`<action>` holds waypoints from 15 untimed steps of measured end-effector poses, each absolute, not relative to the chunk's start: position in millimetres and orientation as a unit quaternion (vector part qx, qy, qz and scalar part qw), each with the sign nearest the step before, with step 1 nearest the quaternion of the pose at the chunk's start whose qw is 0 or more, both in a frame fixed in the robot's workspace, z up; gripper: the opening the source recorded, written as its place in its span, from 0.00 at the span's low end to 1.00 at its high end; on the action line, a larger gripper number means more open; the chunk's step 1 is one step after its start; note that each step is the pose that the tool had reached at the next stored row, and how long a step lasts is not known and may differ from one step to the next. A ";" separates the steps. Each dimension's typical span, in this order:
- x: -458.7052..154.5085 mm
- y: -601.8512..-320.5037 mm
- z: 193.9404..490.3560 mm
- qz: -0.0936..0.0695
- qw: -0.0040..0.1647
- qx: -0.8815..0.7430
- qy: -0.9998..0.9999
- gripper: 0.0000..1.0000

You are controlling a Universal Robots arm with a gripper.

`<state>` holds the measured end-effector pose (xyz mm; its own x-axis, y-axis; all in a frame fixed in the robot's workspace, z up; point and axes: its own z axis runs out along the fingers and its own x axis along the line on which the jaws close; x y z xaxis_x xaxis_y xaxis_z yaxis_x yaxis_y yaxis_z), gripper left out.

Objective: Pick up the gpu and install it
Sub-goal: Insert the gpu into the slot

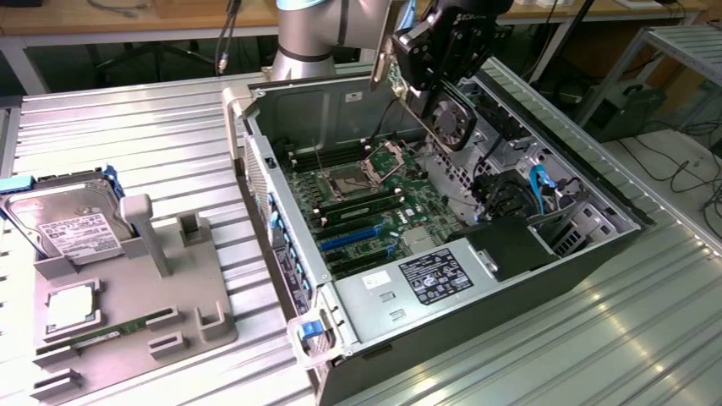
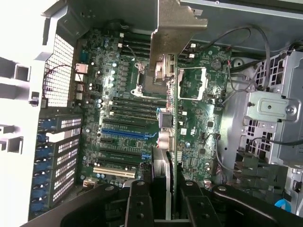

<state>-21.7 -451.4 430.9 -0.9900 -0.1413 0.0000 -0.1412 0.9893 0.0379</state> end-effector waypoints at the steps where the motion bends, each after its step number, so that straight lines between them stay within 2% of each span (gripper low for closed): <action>1: -21.7 -451.4 430.9 -0.019 0.001 0.073 -0.997 0.28; 15: -21.7 -451.3 430.5 -0.019 0.002 0.108 -0.994 0.28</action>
<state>-21.7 -451.3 430.5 -0.9767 -0.2145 0.0000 -0.2144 0.9760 0.0379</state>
